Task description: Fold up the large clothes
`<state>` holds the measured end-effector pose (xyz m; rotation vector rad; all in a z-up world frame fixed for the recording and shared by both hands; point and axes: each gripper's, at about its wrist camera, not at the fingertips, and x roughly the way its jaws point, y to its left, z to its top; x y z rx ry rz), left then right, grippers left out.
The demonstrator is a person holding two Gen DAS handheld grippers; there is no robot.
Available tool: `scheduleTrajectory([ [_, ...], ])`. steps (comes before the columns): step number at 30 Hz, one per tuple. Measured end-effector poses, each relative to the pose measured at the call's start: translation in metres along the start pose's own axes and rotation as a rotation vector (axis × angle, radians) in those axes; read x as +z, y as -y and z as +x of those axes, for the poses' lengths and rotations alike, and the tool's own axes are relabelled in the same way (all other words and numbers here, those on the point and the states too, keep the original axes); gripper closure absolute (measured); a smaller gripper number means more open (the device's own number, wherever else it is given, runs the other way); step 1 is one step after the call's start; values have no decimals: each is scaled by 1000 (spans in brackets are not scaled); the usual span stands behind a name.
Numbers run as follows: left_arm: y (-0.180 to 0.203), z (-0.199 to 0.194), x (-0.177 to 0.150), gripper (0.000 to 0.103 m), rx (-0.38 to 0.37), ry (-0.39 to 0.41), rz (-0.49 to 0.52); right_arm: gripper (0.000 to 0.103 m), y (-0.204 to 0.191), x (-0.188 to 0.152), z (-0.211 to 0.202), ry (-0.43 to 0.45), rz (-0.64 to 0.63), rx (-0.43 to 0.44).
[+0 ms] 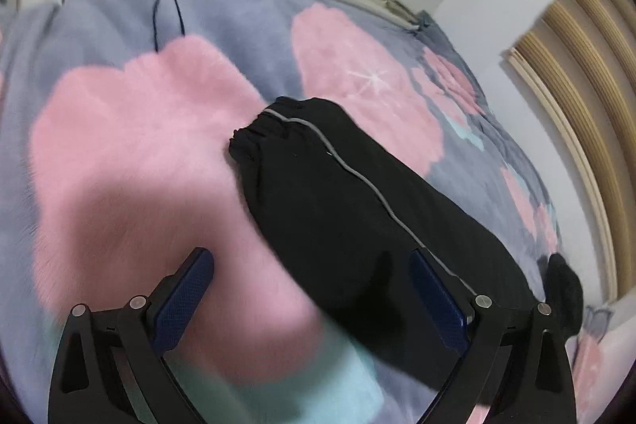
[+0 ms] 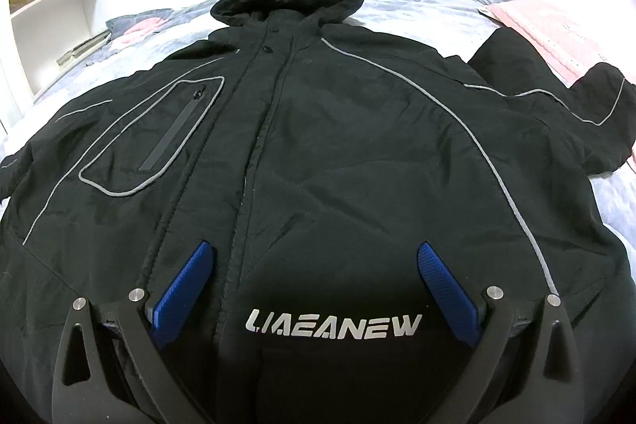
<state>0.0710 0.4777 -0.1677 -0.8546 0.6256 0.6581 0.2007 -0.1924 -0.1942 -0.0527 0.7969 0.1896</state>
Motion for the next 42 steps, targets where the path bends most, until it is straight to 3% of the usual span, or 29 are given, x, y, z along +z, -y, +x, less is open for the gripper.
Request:
scheduleTrajectory([
  [3,8,13,3,5,47,3,37,0,0,0,1,-3,-3,-1],
  [5,12,18,4,12,73,16,55,0,0,0,1,-5,-3,-1],
  [7,16,20,4,57,76,22,80,0,0,0,1,-5,-2,0],
  [8,15,19,5,61,65,22,85,0,0,0,1,-5,-2,0],
  [9,16,15,4,77,62,45,94,0,-1,0,1,-5,-3,0],
  [10,19,8,3,81,37,67,115,0,0,0,1,-5,-2,0],
  [14,42,-28,-5,84,-20,159,199,0,0,0,2,-6,1,8],
  [19,108,-80,-22,85,-155,242,376,0,1,0,2,-5,6,17],
  [27,235,-126,-98,86,-383,217,714,0,4,-1,1,1,18,43],
  [32,303,-121,-176,86,-469,122,941,0,6,-1,1,8,30,61],
  [34,324,-104,-212,86,-487,43,1020,0,7,-1,0,10,34,68],
  [42,343,-7,-299,83,-409,-302,1138,0,8,-1,1,8,39,76],
])
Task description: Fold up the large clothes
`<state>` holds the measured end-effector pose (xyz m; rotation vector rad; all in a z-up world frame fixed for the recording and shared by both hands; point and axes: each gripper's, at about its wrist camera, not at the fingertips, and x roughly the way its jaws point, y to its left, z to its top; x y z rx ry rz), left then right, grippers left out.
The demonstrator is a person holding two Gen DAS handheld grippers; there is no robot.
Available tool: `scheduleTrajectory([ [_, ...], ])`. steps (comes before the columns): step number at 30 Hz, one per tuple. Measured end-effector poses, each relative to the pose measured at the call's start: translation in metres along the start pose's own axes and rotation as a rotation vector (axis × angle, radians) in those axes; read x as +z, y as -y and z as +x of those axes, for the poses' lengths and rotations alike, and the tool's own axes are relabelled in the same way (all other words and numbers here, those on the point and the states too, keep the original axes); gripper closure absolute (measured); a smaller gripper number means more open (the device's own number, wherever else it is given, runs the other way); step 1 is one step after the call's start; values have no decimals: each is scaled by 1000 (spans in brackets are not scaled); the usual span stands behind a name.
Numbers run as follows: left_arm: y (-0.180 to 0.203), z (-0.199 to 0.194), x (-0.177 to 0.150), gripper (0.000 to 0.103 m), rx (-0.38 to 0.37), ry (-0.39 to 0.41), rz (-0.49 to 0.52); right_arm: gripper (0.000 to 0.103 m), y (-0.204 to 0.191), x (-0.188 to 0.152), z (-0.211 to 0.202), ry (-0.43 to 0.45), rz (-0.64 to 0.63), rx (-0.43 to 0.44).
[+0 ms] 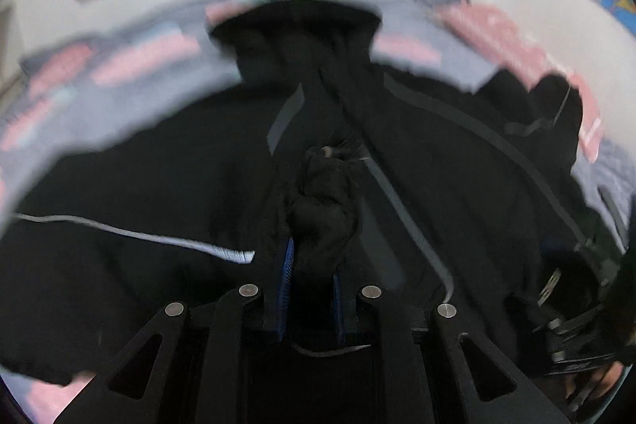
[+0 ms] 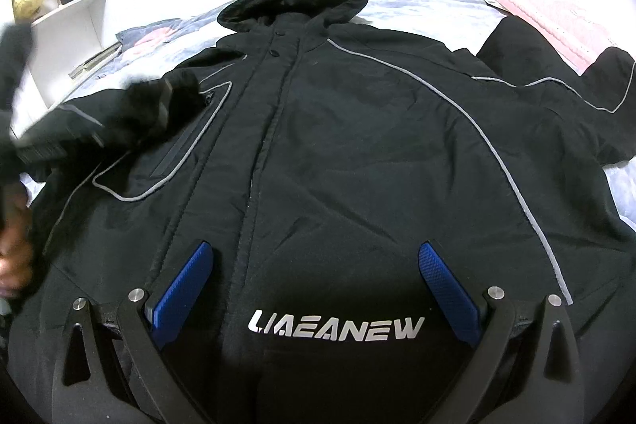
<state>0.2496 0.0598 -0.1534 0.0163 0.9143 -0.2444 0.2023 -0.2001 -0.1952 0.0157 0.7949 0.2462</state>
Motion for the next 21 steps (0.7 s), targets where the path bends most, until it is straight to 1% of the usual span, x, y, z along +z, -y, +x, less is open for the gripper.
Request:
scheduleTrajectory([
  [1,-2,8,-4,82,-15,-37,-7,0,0,0,0,-1,0,-1],
  [2,-3,11,0,81,-22,-39,-10,0,-1,0,0,-4,-3,-6],
  [3,-5,7,1,71,-40,-35,-15,0,-2,0,1,-8,-7,-12],
  [4,-7,2,1,51,-80,-39,-33,0,-4,1,1,-15,-14,-23],
  [6,-7,-11,0,37,-154,-32,-74,0,-7,3,2,-38,-28,-44],
  [7,-9,-24,-2,37,-174,-11,-88,0,-11,5,0,-57,-40,-54],
  [8,-6,-30,0,37,-171,0,-85,0,-13,8,-3,-70,-51,-49],
  [9,-6,-41,-1,37,-164,17,-78,0,-17,11,-10,-69,-54,-27],
  [11,-9,-68,-7,37,-158,67,-69,0,-25,21,-27,-41,-58,14],
  [14,-21,-100,-8,37,-133,128,-88,1,-55,50,-42,-38,-112,71],
  [15,-27,-109,-9,37,-124,148,-99,2,-64,58,-43,-41,-124,87],
  [17,-44,-124,-13,37,-80,177,-137,11,-83,73,-37,-56,-140,133],
  [19,-60,-133,-19,37,-34,188,-172,11,-98,86,-24,-84,-143,172],
  [21,-79,-144,-28,37,-1,203,-206,12,-107,96,-4,-123,-108,201],
])
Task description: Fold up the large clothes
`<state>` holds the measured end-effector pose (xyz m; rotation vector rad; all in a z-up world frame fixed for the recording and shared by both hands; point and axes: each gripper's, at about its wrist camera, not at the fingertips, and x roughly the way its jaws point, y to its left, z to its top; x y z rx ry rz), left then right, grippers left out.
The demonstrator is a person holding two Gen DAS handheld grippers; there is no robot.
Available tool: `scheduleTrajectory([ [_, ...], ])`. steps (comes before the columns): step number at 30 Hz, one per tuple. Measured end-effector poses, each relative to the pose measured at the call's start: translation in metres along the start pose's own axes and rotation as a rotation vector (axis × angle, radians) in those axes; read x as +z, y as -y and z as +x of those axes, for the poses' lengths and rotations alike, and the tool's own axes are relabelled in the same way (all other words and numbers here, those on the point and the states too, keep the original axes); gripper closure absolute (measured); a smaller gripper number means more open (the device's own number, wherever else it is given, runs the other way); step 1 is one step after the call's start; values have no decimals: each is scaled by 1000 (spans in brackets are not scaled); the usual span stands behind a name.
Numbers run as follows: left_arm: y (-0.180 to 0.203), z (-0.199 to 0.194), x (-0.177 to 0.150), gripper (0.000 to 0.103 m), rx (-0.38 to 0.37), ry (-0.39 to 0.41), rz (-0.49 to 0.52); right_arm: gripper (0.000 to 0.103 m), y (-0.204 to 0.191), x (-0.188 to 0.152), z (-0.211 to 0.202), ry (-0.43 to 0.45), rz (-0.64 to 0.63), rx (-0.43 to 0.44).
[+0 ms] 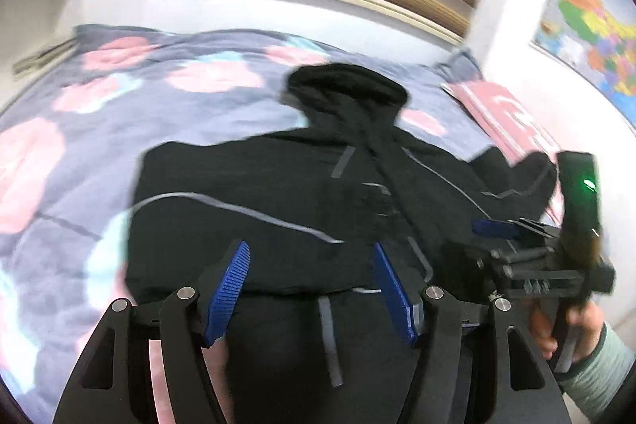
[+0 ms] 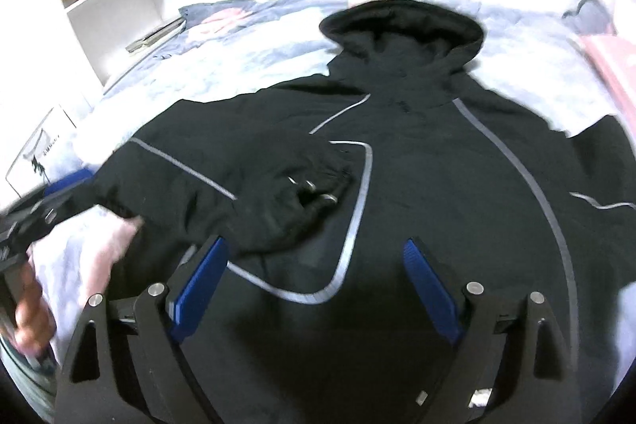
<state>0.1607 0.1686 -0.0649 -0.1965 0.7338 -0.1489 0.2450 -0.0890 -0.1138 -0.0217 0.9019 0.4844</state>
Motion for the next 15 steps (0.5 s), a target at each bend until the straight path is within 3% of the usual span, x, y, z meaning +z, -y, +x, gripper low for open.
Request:
scheduleTrajectory([
  [4,-29,-13,-5,37,63,8,-43,13,3,15,44,-74,103,49],
  [8,-44,-11,-9,37,95,6,-65,13,-4,17,81,-153,128,86],
  [10,-50,-8,-9,37,128,-3,-68,15,-10,16,94,-163,126,57],
  [11,-50,-5,-9,37,139,-6,-66,36,-14,16,95,-140,112,45],
  [12,-51,-2,-8,37,149,-7,-65,51,-16,16,94,-123,103,55],
  [13,-52,1,-8,37,151,-8,-67,61,-19,17,94,-119,96,62],
  [15,-53,3,-6,37,151,-13,-75,68,-19,21,87,-84,97,67],
])
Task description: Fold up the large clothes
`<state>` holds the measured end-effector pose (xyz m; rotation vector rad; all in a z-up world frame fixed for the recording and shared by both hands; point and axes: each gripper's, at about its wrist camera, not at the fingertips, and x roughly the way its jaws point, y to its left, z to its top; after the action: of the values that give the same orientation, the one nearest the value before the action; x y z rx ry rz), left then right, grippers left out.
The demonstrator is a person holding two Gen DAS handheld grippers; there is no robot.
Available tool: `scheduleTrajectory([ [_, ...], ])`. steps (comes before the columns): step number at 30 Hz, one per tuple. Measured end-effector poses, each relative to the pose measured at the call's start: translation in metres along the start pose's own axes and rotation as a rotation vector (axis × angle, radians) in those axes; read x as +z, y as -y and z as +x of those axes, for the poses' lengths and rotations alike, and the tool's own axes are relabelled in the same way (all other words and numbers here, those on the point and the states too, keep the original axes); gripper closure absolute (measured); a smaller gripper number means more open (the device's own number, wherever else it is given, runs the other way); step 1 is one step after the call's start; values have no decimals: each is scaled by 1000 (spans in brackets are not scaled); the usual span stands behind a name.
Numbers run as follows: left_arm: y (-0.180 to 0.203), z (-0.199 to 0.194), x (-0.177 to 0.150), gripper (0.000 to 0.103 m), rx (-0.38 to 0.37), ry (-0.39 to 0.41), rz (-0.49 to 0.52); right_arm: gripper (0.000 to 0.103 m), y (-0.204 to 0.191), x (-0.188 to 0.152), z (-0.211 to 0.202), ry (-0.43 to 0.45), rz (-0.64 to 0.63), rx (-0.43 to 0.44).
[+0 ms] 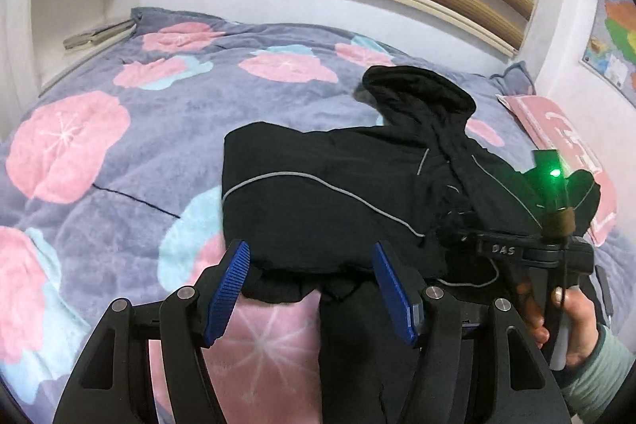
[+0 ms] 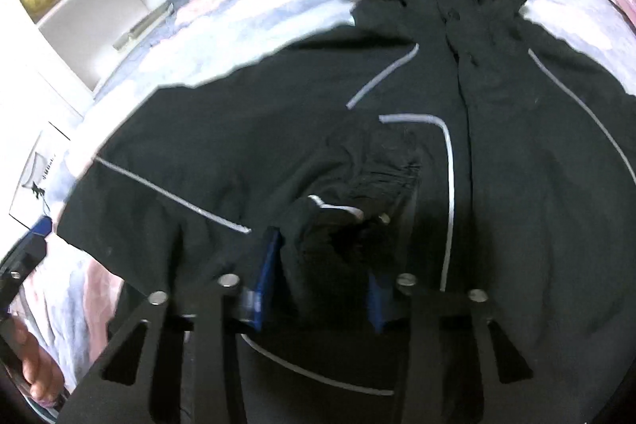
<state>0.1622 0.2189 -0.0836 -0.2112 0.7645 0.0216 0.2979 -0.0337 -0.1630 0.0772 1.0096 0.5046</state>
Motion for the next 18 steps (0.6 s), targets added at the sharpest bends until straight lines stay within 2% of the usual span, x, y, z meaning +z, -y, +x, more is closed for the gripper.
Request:
scheduleTrajectory([
  [5,8,-2,10,37,13,22,7,73,2,8,-41,115,-34,-32],
  [11,41,-7,29,37,11,44,71,74,23,20,-100,224,-37,-78],
  [15,68,-2,40,37,-9,46,113,74,60,20,-138,293,-7,-163],
  [18,89,7,48,37,-50,37,131,74,96,15,-161,319,32,-236],
])
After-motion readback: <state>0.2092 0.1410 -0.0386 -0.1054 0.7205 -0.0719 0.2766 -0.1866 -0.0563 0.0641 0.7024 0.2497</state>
